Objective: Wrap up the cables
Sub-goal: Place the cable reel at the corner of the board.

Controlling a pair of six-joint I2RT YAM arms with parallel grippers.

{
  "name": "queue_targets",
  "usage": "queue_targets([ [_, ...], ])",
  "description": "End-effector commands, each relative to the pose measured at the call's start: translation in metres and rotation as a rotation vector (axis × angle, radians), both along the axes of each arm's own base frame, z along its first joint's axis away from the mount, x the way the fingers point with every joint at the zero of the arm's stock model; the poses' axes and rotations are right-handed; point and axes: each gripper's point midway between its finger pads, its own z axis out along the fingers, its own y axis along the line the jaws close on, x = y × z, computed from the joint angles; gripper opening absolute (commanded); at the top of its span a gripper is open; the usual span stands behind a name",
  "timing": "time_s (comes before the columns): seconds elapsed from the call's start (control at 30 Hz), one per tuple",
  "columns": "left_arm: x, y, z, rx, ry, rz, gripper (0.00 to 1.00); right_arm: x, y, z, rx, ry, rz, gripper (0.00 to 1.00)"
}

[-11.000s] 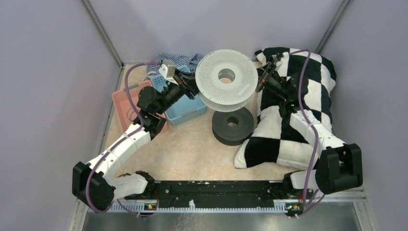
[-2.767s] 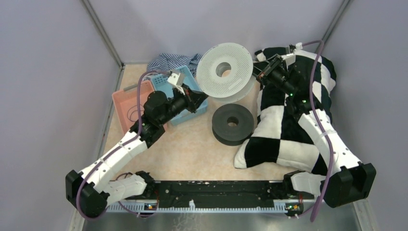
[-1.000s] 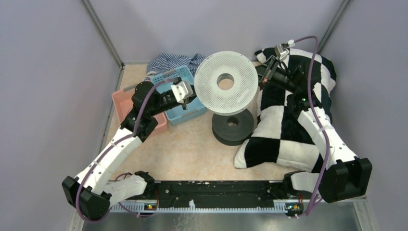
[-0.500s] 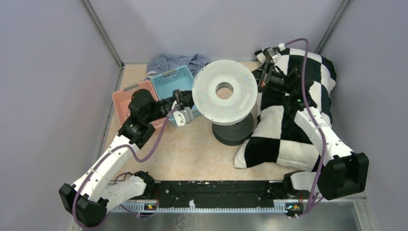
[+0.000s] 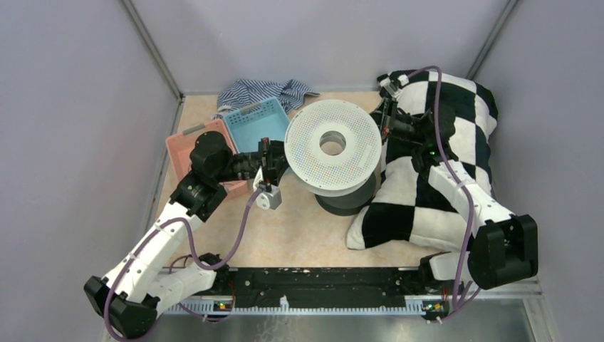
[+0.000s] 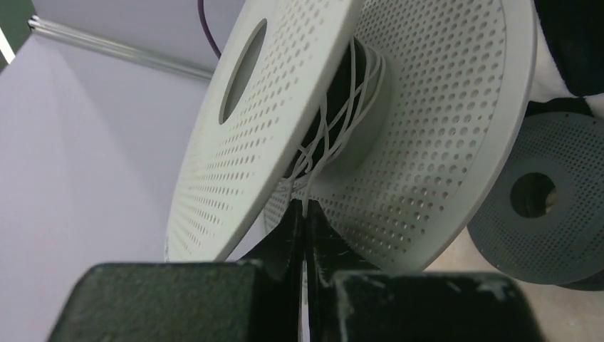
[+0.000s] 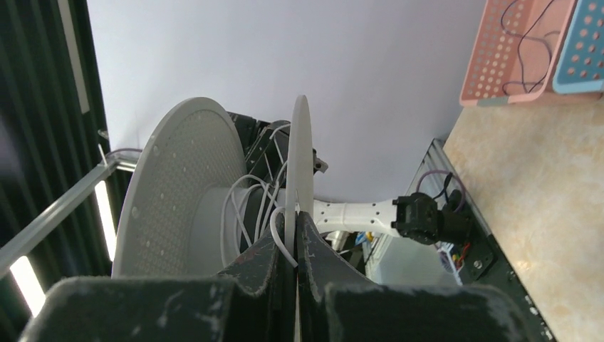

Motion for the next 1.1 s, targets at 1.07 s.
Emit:
queue_targets([
  [1.07, 0.004, -0.003, -0.018, 0.108, -0.113, -0.013, 0.25, -0.030, 0.004, 0.012, 0.015, 0.194, 0.063, 0.00],
])
